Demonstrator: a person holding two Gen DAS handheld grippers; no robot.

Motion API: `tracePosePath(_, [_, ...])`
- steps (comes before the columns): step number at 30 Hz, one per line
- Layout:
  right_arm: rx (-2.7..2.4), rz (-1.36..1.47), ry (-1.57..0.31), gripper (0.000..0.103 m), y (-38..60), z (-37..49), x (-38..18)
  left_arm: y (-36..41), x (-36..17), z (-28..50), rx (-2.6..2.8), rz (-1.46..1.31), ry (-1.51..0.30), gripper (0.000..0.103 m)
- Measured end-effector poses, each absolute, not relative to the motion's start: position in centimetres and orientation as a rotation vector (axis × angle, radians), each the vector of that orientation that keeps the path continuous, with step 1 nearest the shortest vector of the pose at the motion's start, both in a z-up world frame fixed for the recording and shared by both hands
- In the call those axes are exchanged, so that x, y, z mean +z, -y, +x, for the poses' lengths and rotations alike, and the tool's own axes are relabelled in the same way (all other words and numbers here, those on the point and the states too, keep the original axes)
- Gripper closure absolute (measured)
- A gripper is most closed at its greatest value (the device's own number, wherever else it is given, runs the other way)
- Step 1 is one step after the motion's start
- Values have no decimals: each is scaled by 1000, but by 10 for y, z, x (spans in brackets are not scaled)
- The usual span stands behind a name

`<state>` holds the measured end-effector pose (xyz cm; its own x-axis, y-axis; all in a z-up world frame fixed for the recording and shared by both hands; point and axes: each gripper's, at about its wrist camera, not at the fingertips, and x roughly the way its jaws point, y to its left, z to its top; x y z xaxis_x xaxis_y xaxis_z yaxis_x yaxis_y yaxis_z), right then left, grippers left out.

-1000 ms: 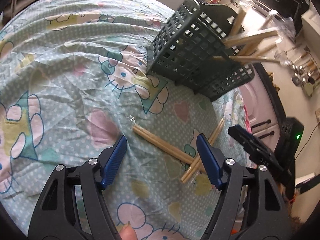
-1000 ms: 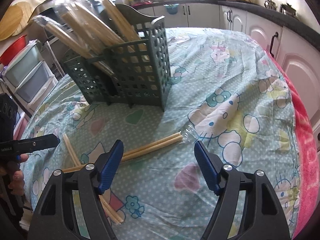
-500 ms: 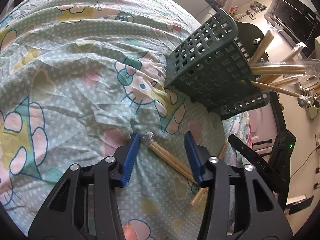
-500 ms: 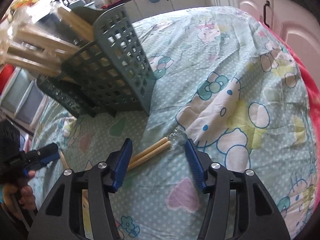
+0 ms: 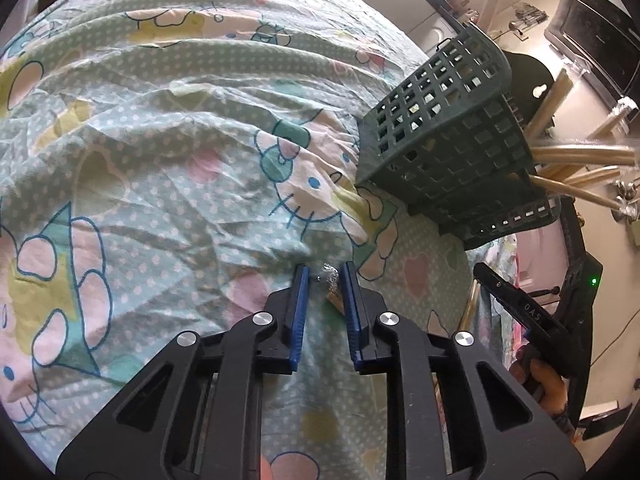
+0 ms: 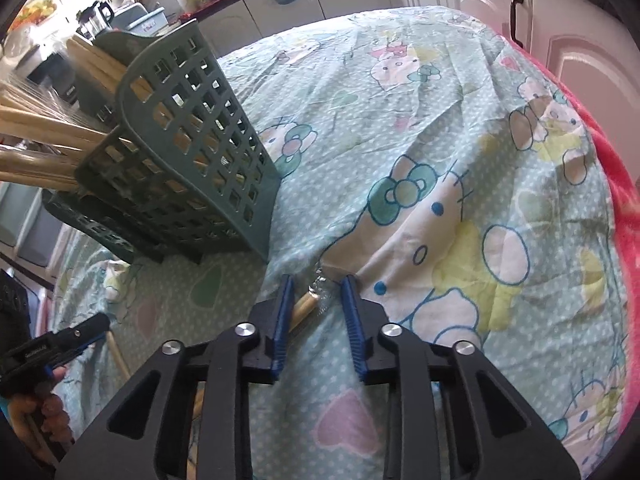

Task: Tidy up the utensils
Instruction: 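Close the right tool on a chopstick while the left tool grasps another, then lift both held chopsticks upright and carry both tools above the caddy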

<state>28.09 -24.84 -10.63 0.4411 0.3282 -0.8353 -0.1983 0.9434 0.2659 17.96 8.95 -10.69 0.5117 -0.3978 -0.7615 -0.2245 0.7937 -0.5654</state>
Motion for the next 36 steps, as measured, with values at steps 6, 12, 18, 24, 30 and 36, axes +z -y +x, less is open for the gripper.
tracePosePath(6, [328,153,-1071,92,254,283,-106,-94,-109,181,-127,-696,-1050,92])
tracePosePath(12, [348,197,-1060,94,262,279,-98,-98,-109,181,-159,-722,-1039,98])
tracePosePath(18, [394,219,-984,95,272,264,-74,-105,-98,173,-192,-741,-993,100])
tracePosePath(24, [419,177,-920,95,270,247,-48,-104,-68,164,-225,-719,-913,100])
tracePosePath(30, [455,124,-852,95,263,230,-21,-96,-38,161,-272,-686,-846,100])
tracePosePath(36, [493,78,-783,95,254,214,6,-78,-10,159,-327,-640,-792,100])
